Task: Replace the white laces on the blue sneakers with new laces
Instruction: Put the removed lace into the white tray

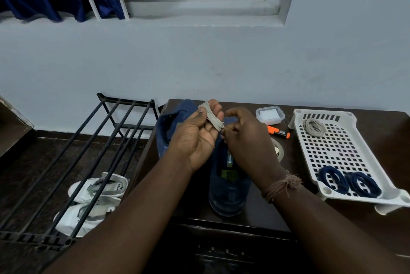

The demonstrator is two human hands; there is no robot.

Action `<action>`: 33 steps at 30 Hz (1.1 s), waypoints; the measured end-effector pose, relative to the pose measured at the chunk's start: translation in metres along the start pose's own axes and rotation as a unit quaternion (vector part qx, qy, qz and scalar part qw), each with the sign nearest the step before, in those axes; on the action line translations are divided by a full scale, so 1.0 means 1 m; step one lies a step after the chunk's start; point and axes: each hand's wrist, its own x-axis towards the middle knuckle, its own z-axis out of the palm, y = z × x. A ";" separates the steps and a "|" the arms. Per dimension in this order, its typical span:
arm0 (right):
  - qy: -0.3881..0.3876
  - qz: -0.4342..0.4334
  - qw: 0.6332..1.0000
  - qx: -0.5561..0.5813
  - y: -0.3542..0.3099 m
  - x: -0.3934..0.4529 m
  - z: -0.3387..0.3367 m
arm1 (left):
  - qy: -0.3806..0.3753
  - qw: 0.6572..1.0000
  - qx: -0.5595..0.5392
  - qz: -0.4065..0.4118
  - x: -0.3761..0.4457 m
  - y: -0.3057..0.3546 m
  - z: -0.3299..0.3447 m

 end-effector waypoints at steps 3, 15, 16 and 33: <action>0.002 -0.030 0.999 0.013 -0.003 -0.003 0.003 | 0.007 1.000 -0.012 0.008 0.001 0.002 -0.001; 0.076 -0.052 0.996 -0.002 0.002 -0.008 0.019 | 0.043 0.997 0.046 0.049 -0.004 -0.015 0.003; 0.074 -0.046 0.996 0.015 0.003 -0.007 0.019 | 0.043 0.997 0.043 0.054 -0.003 -0.016 0.003; 0.080 0.062 0.989 0.108 0.022 0.014 0.002 | -0.006 0.997 0.067 0.048 -0.014 -0.032 0.015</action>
